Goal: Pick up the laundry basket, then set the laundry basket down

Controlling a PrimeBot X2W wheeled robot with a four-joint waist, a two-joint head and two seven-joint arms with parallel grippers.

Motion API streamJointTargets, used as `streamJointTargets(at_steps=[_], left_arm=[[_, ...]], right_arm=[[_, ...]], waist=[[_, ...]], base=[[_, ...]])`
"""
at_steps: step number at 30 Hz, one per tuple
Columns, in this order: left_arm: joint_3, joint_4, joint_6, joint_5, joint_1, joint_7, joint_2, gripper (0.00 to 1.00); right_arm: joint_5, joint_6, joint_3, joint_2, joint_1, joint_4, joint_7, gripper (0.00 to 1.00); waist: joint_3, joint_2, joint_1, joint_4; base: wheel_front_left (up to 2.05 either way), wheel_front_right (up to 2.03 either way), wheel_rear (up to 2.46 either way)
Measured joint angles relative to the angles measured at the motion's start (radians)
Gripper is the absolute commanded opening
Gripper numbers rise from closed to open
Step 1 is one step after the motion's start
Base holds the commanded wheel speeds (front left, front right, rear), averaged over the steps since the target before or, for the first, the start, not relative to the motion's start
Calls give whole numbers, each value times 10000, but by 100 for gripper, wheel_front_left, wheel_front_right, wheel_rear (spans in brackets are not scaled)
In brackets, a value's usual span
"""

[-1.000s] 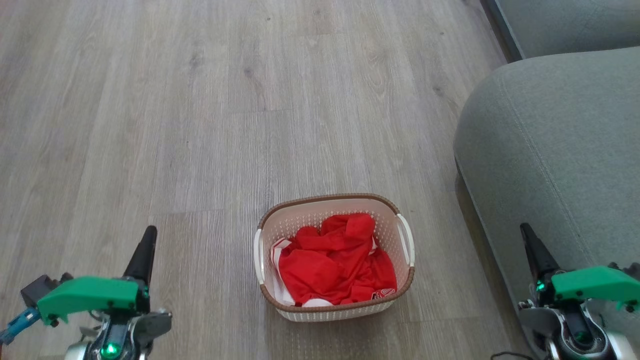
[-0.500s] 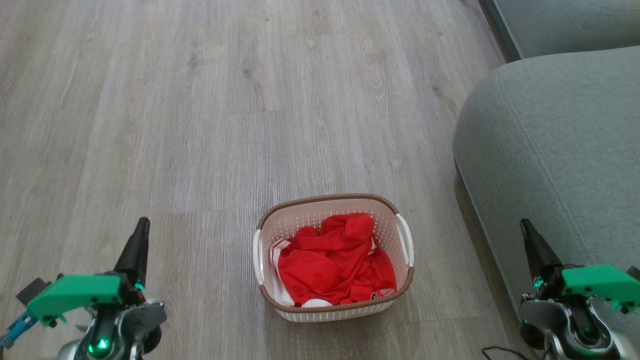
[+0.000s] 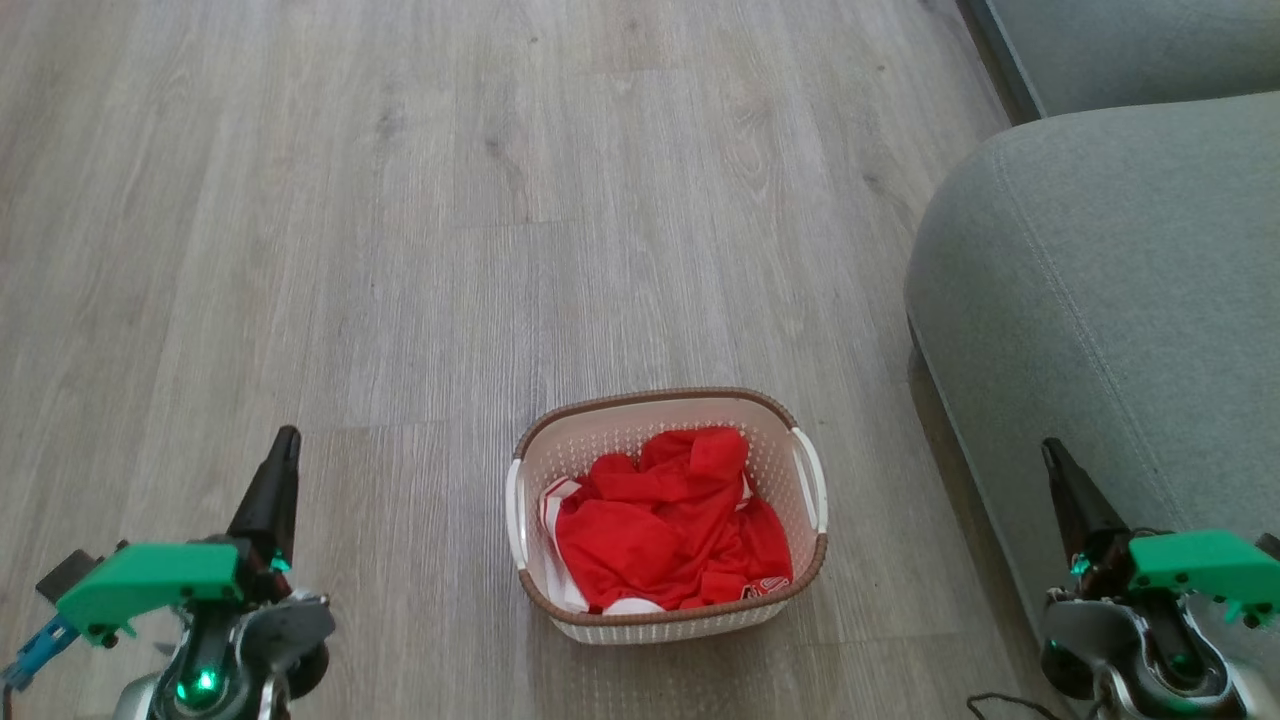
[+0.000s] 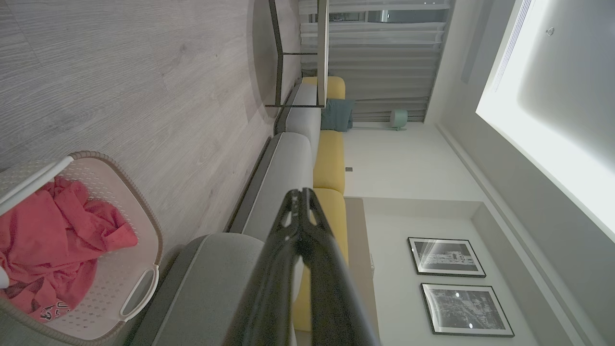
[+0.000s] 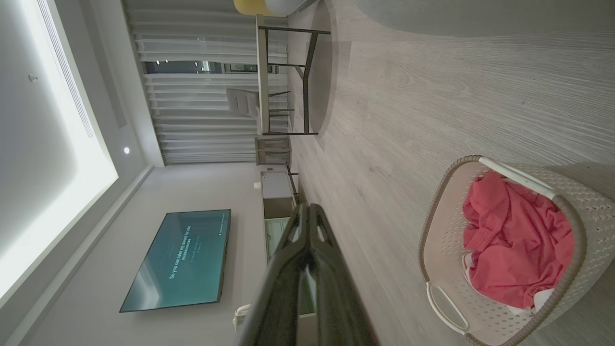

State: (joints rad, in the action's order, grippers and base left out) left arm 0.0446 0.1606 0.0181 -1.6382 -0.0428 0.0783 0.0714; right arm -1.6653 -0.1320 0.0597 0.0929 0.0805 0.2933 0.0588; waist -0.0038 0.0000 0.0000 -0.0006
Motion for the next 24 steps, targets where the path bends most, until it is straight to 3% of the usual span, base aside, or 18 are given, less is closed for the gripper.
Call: streamJointTargets(at_steps=[24], left_arm=[[15, 0, 0, -2, 0, 8, -36, 0]], right_arm=[[-345, 0, -368, 215, 0, -8, -282, 0]], waist=[[1, 0, 0, 1]], base=[[0, 0, 0]])
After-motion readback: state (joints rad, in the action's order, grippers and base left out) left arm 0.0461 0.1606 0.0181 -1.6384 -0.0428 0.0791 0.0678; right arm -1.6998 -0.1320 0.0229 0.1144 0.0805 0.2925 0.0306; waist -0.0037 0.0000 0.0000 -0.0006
